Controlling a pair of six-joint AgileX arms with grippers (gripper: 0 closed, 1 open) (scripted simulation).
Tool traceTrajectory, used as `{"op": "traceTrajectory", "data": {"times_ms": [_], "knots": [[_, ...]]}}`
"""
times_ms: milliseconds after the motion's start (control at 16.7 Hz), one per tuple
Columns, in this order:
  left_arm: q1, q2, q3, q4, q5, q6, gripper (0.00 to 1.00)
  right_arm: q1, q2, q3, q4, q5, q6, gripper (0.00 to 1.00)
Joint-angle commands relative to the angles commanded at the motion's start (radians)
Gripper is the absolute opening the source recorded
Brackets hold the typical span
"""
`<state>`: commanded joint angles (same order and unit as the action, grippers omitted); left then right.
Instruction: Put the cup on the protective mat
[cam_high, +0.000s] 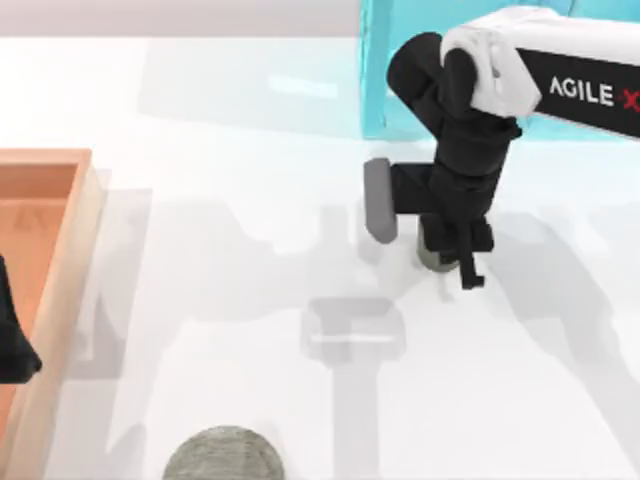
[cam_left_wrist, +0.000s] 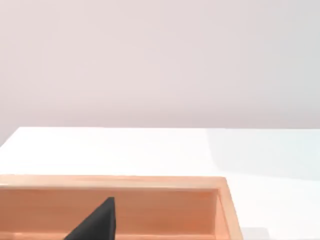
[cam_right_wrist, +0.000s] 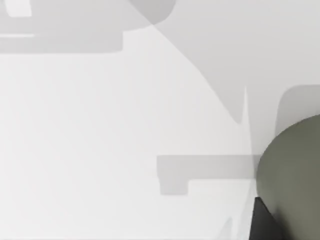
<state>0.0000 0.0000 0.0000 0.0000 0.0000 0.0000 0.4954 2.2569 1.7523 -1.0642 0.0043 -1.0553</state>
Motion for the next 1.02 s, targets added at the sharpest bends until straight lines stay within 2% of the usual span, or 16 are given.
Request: {"op": "traceTrajectory", "data": {"times_ms": [660,840,1020], "knots": [[0.000,0.000,0.000,0.000,0.000,0.000,1.00,0.018,0.003,0.011,-0.005,0.001,0.031,0.00],[0.000,0.000,0.000,0.000,0.000,0.000,1.00,0.094,0.019,0.059,-0.026,0.005,0.155,0.00],[0.000,0.000,0.000,0.000,0.000,0.000,1.00,0.203,0.044,0.130,-0.059,0.010,0.375,0.00]]}}
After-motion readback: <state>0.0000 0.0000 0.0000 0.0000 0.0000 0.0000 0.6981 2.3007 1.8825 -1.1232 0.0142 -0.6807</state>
